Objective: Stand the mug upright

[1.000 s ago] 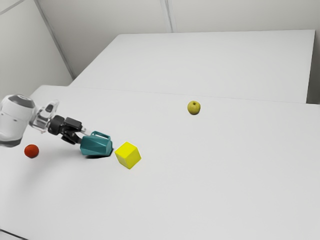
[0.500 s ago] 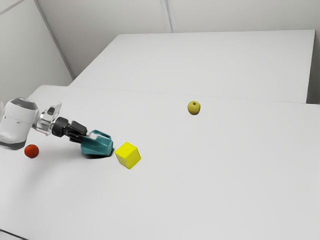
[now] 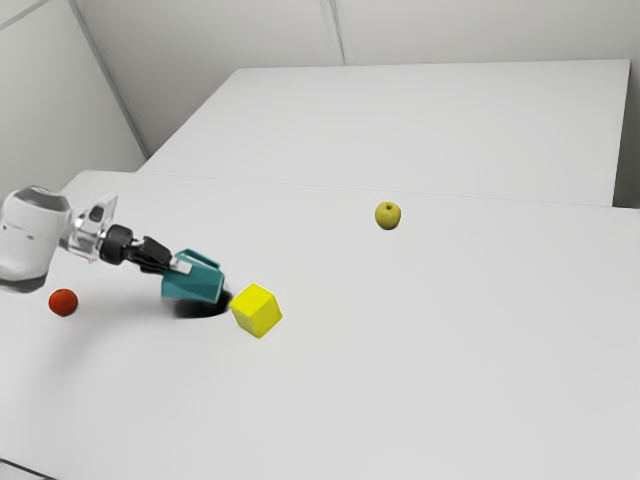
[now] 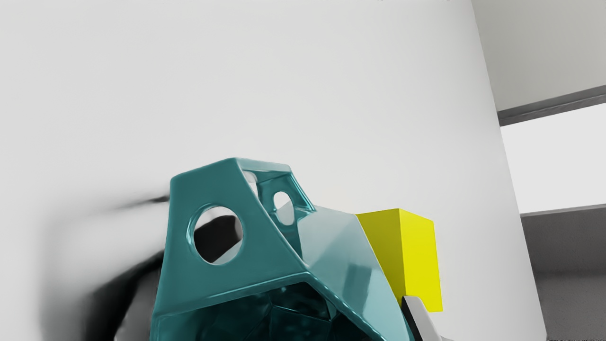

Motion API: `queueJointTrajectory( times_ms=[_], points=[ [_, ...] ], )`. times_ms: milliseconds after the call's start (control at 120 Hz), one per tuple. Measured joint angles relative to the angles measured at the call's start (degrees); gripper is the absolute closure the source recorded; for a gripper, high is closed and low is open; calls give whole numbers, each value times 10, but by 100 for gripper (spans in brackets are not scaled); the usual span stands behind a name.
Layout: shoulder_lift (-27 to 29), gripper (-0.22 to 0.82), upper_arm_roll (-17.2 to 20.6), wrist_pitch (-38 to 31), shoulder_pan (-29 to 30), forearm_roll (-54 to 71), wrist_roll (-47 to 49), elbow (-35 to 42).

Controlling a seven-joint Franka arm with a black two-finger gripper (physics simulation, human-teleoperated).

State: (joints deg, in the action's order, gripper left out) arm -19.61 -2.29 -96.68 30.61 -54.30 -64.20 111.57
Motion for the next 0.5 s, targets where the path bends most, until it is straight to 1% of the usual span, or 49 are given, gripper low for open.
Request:
queueJointTrajectory(
  times_ms=[133, 350, 500],
  points=[
    [26, 77, 3, -1, -8, 18, 5, -1],
    [70, 78, 5, -12, -30, 117, 37, -6],
    [92, 78, 4, -30, -60, 184, 64, -8]
  ],
)
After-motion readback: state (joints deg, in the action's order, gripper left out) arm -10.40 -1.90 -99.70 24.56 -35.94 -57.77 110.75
